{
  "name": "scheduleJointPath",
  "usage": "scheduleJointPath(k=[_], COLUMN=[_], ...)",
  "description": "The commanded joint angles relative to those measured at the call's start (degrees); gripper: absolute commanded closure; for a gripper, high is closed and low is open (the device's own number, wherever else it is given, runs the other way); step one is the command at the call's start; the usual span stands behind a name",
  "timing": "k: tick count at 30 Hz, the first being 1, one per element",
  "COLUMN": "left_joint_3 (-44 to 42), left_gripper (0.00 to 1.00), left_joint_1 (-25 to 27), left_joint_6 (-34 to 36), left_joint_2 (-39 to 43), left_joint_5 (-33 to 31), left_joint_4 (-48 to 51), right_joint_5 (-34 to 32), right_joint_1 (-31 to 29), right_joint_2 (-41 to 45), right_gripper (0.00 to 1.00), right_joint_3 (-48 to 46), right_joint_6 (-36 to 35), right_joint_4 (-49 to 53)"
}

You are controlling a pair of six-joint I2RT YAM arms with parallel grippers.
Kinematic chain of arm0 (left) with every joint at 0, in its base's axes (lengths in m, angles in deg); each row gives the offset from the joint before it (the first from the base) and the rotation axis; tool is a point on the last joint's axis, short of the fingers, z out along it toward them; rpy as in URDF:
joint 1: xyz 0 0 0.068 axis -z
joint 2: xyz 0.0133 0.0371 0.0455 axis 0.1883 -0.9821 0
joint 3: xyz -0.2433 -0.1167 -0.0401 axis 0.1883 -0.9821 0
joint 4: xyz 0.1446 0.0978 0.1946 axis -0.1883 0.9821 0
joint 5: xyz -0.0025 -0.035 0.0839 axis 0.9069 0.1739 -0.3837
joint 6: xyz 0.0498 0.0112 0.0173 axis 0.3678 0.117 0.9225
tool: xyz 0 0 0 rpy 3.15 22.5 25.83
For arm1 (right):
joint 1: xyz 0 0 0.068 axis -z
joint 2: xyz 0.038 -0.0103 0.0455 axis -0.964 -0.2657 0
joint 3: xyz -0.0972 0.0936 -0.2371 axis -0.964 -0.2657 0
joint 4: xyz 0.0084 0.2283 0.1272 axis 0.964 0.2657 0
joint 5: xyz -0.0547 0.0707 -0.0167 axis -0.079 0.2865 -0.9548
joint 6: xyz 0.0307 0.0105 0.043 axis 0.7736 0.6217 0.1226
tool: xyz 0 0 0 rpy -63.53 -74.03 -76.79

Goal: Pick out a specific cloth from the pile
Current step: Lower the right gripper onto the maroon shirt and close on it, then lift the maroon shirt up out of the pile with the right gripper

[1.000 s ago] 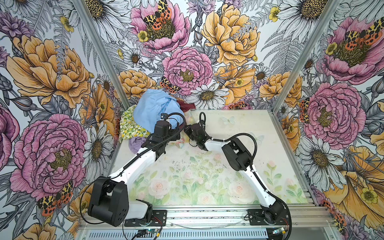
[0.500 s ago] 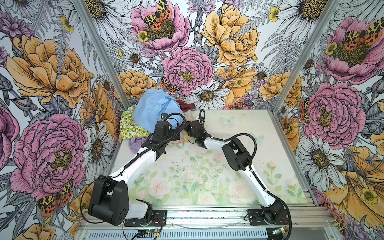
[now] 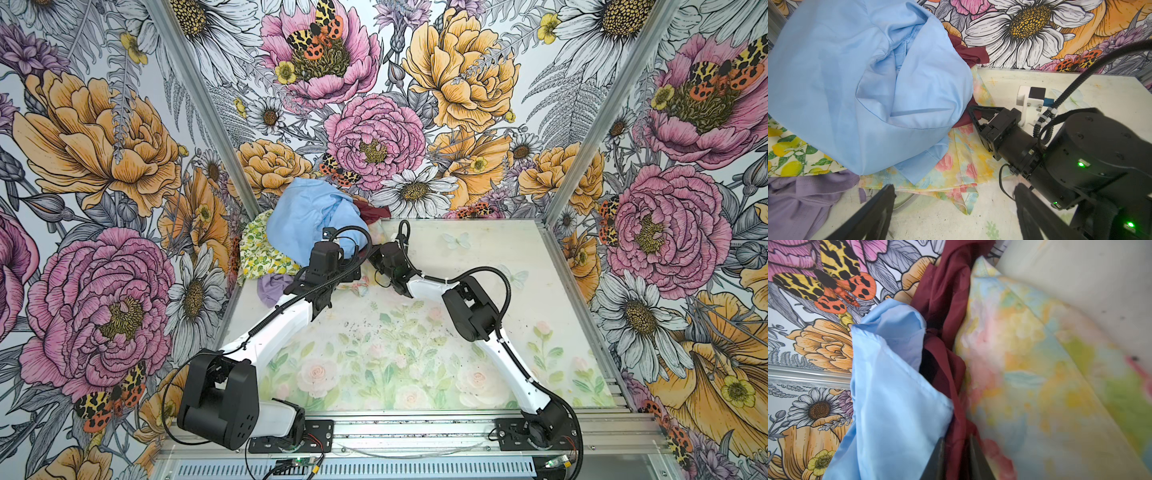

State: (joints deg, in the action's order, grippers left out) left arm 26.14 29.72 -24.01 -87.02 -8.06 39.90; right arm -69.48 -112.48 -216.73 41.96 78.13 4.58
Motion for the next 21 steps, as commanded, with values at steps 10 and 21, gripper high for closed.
scheduleJointPath(k=[10,21], left_joint_3=[1.4,0.9], left_gripper=[0.09,0.09], left_joint_1=[-0.5,-1.6], left_joint_6=[-0.3,0.0], left_joint_2=[-0.6,1.5], left_joint_5=[-0.5,-5.1], left_joint_4=[-0.6,-0.8], right_joint_5=[-2.2,-1.7], right_joint_1=[0.5,0.5], right_joint_2=[5.5,17.8], right_gripper=[1.00,1.00], right_joint_3=[-5.1,-5.3], right_joint_6=[-2.9,-13.7], right_joint_4=[-4.5,-3.6])
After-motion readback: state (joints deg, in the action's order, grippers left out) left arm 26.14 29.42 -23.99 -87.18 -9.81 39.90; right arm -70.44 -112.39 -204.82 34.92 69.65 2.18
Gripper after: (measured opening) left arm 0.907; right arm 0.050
